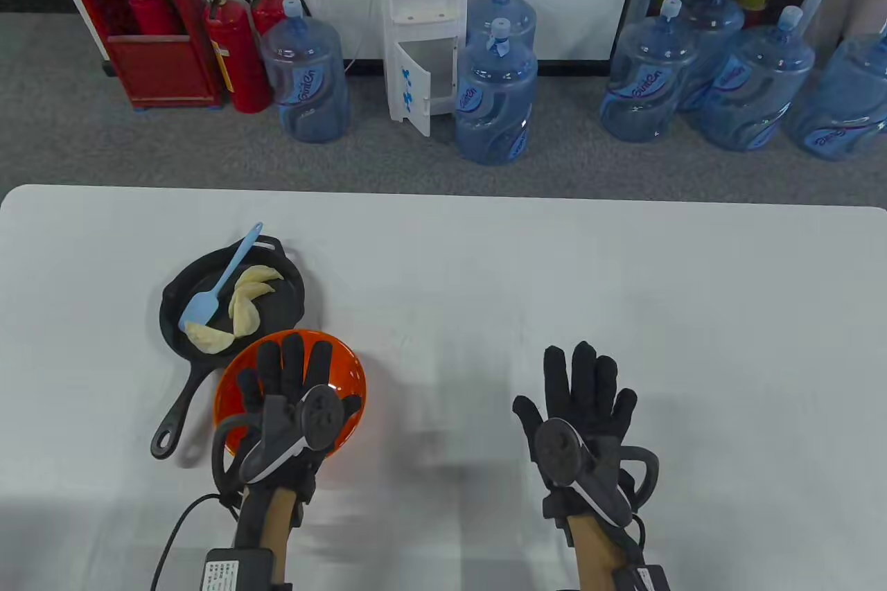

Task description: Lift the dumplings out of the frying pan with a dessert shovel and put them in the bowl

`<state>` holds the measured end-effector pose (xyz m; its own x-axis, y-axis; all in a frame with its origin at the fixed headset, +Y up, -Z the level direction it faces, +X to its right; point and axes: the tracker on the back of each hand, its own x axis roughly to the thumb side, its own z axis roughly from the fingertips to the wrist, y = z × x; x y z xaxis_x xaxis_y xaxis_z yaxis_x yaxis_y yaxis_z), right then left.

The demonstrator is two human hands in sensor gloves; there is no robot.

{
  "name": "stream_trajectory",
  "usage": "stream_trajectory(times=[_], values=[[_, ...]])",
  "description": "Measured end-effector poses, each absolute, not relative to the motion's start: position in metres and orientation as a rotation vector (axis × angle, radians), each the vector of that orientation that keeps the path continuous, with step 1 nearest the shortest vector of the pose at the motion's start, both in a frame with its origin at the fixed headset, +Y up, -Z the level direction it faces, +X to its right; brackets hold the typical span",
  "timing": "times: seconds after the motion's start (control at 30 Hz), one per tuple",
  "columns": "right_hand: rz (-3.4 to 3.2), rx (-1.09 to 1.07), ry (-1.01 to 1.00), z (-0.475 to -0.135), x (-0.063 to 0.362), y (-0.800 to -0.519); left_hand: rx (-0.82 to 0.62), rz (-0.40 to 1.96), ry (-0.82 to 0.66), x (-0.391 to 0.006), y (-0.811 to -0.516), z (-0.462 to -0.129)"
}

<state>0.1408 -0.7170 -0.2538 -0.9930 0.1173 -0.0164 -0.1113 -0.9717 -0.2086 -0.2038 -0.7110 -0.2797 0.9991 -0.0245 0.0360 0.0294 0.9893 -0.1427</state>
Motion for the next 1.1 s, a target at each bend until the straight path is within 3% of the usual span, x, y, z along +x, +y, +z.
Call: stream_trajectory(times=[0.87, 1.1], values=[[2.954, -0.104, -0.217, -0.267, 0.151, -0.722, -0.151, -0.035, 0.017, -0.214, -0.712, -0.284], [2.944, -0.094, -0.235, -0.266, 0.151, -0.719, -0.107, 0.054, 0.069, -0.235, -0.689, -0.297]])
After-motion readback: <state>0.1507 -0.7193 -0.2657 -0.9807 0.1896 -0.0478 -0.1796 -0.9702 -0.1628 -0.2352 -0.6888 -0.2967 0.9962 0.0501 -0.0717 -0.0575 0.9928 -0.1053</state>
